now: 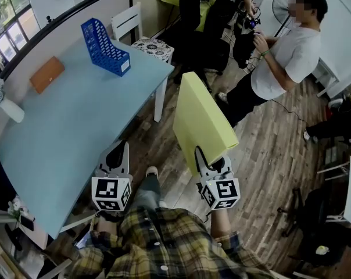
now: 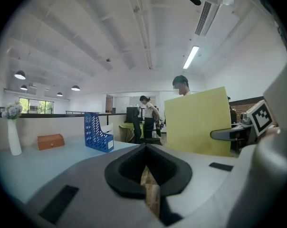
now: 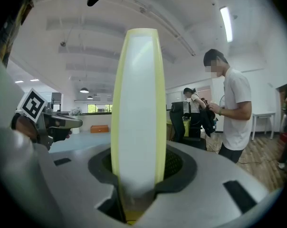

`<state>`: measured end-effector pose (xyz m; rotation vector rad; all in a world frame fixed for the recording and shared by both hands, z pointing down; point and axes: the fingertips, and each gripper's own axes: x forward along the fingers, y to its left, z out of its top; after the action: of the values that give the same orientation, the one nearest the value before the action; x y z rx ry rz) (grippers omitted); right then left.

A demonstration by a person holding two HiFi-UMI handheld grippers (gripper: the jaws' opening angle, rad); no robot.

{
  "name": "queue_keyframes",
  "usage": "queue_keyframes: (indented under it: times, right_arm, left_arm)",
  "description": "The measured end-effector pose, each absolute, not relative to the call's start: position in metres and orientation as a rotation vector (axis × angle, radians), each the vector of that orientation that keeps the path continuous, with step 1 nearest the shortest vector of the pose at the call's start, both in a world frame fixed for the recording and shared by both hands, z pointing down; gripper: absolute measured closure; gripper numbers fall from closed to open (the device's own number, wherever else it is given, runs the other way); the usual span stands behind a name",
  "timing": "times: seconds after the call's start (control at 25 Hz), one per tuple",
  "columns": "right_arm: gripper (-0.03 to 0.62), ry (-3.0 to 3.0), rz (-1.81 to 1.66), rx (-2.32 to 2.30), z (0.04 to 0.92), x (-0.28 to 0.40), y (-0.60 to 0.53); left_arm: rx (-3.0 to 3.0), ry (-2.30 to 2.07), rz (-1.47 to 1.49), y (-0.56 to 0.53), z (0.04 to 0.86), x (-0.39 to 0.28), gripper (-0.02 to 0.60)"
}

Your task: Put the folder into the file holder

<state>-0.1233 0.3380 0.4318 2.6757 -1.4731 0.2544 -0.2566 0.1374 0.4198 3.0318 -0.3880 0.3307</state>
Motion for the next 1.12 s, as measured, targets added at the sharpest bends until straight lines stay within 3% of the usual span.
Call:
queue_keyframes:
  times: [0.52,1.12]
  right_arm:
    - [0.433,-1.483,0.217,2.683,0.407,-0.03,0.248]
    - [0.434,-1.491,0.256,2.655,0.417,0.015,0.179]
  left_arm:
    - [3.001,-0.369,0.289,0.05,0.415,-0.155,0.591]
    - [2.944,-0.448,0.344,-0.019,0.439,-0.128,0.591]
